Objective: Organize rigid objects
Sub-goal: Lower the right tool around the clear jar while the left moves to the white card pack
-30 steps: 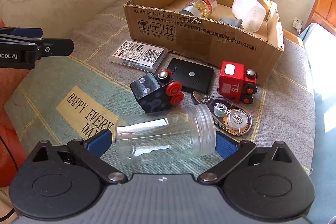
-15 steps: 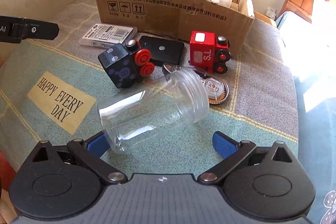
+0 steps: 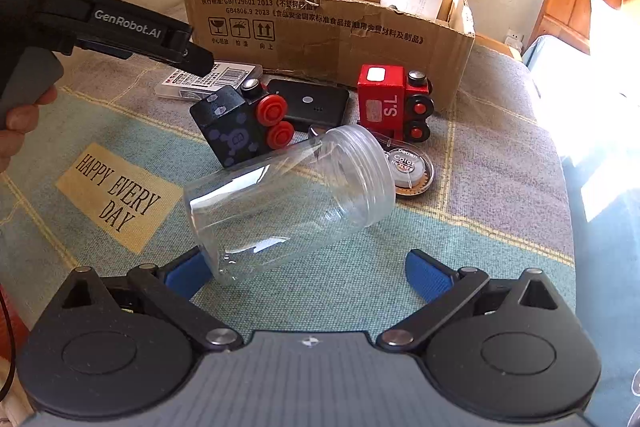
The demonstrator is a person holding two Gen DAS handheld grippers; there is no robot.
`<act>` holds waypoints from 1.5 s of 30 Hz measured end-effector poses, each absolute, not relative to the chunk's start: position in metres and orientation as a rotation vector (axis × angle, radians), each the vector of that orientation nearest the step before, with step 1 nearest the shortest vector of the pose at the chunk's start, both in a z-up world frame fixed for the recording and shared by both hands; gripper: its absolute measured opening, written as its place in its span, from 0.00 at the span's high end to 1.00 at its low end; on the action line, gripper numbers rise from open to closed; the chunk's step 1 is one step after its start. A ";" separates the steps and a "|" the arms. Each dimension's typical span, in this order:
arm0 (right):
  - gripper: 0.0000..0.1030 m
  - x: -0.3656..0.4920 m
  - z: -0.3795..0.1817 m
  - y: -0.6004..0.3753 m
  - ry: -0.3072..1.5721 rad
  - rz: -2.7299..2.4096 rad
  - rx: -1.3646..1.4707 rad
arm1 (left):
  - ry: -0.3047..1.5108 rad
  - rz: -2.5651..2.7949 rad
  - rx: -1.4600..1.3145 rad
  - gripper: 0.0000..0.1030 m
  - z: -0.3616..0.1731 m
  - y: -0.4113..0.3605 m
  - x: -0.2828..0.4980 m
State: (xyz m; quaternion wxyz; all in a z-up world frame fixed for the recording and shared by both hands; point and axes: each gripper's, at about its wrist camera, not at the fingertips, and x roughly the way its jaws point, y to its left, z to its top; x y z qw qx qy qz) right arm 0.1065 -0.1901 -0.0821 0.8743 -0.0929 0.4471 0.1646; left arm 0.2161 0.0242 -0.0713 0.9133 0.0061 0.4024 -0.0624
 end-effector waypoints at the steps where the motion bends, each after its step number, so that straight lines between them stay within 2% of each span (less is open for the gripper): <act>1: 0.00 0.106 -0.082 -0.190 0.932 0.346 -0.195 | 0.833 -0.129 0.009 0.02 -0.075 0.022 0.221; 8: 0.00 0.106 -0.082 -0.191 0.926 0.364 -0.203 | 0.856 -0.115 0.034 0.01 -0.095 0.014 0.239; 24: 0.00 0.107 -0.082 -0.192 0.914 0.373 -0.203 | 0.858 -0.090 -0.027 0.01 -0.101 0.028 0.240; 30: 0.00 0.106 -0.082 -0.191 0.911 0.373 -0.202 | 0.854 -0.088 0.025 0.10 -0.099 0.036 0.235; 33: 0.00 0.106 -0.082 -0.191 0.912 0.373 -0.202 | 0.873 -0.091 0.025 0.12 -0.097 0.042 0.226; 39: 0.00 0.106 -0.082 -0.192 0.907 0.378 -0.204 | 0.863 -0.120 0.041 0.11 -0.098 0.051 0.196; 45: 0.00 0.106 -0.082 -0.193 0.905 0.384 -0.206 | 0.843 -0.127 0.046 0.04 -0.100 0.052 0.206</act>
